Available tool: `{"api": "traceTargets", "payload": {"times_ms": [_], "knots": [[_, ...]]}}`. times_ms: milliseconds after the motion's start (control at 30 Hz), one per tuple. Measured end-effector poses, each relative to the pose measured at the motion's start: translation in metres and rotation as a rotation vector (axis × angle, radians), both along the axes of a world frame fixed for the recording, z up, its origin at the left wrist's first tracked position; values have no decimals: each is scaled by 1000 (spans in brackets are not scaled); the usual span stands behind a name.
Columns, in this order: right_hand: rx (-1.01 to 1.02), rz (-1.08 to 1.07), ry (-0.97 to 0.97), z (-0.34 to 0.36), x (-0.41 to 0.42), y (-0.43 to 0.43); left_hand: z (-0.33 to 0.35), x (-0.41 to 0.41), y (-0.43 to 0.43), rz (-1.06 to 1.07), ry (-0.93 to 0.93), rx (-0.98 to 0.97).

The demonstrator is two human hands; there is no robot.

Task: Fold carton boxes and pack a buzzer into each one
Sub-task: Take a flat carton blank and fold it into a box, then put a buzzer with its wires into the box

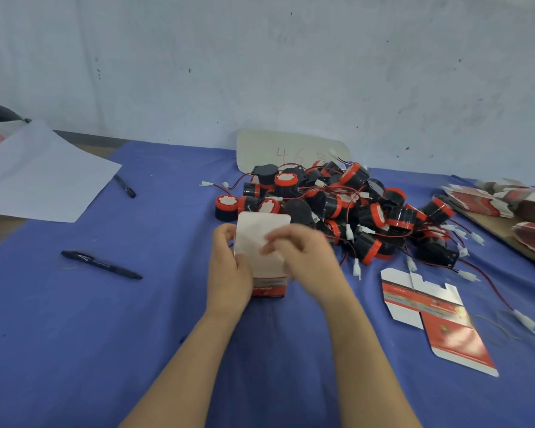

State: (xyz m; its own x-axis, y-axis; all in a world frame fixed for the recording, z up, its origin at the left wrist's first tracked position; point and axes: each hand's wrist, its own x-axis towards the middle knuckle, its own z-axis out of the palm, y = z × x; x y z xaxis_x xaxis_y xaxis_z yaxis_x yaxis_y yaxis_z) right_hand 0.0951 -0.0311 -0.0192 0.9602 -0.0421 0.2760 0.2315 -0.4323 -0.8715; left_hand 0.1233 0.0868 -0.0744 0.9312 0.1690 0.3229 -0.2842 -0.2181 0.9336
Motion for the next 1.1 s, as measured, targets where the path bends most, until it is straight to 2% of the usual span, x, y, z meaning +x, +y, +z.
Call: {"api": "traceTargets", "payload": {"times_ms": [67, 100, 167, 267, 400, 533, 667, 733, 833, 933, 1000, 1100], "knots": [[169, -279, -158, 7, 8, -5, 2, 1, 0, 62, 17, -48], [167, -410, -197, 8, 14, -8, 3, 1, 1, 107, 29, -90], [-35, -551, -149, 6, 28, -14, 4, 2, 3, 200, 37, -182], [-376, -431, 23, -6, 47, -10, 5, 1, 5, 259, 21, -238], [-517, -434, 133, -19, 67, -3, 3, 2, 4, 255, -51, -145], [-554, -572, 121, -23, 76, 2, 1, 0, 0, 221, -140, 52], [-571, -597, 110, -24, 76, -11, 0, 1, -1, 134, -124, 92], [-607, -561, 119, -24, 74, -19, 0, 2, -2, 110, -114, 82], [-828, -440, 161, -27, 68, -17, -2, 3, -4, 106, -102, 85], [-956, -394, 223, -27, 67, -11, -4, 4, -2, 123, -94, 76], [-965, -353, 239, -24, 66, -9, -4, 5, 0, 144, -83, 76], [-852, -296, 192, -18, 61, -11, -4, 6, 1, 162, -78, 75]]}}
